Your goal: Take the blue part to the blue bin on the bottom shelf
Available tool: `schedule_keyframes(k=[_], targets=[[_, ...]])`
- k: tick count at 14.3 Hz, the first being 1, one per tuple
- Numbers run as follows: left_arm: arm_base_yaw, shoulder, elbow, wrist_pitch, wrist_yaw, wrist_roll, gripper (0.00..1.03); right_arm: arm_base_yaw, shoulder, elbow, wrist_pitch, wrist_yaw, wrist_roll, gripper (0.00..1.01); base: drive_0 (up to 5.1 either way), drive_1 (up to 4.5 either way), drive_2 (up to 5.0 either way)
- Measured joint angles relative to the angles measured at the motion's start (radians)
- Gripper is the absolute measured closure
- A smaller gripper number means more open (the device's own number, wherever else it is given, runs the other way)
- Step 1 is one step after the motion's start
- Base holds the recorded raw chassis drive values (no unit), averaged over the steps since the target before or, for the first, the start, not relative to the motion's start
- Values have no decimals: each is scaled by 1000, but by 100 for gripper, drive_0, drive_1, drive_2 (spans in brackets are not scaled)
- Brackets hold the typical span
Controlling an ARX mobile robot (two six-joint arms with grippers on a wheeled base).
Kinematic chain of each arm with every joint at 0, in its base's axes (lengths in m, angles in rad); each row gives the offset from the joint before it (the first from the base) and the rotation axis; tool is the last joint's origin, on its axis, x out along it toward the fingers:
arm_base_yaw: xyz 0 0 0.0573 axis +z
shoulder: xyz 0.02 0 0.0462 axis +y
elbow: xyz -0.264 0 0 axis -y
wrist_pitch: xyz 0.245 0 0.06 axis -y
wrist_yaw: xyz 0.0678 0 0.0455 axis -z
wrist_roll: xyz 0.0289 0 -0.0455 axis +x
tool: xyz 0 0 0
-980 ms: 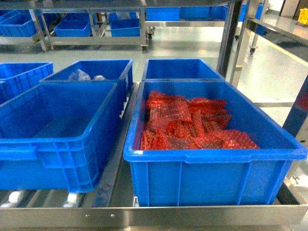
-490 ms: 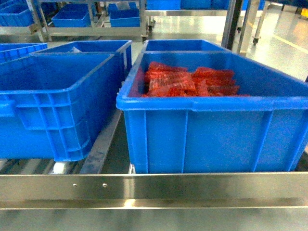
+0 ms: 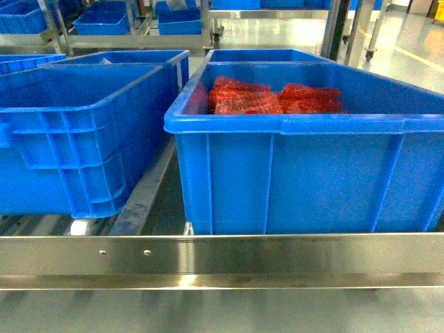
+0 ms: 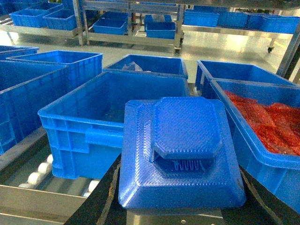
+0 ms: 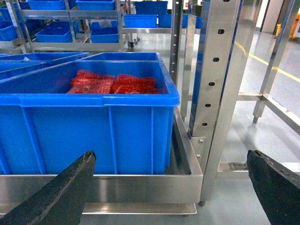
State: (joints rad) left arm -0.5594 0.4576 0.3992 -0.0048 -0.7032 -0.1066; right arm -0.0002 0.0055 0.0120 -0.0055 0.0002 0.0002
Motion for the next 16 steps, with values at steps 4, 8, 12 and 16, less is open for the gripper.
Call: schedule_keyframes(k=[4,8,12,16], targets=[[0,0,0,0,0,0,59,0,0,0,0,0,0,3,0,0,0],[0,0,0,0,0,0,59,0,0,0,0,0,0,3,0,0,0],[0,0,0,0,0,0,59,0,0,0,0,0,0,3,0,0,0],[0,0,0,0,0,0,59,0,0,0,0,0,0,3,0,0,0]])
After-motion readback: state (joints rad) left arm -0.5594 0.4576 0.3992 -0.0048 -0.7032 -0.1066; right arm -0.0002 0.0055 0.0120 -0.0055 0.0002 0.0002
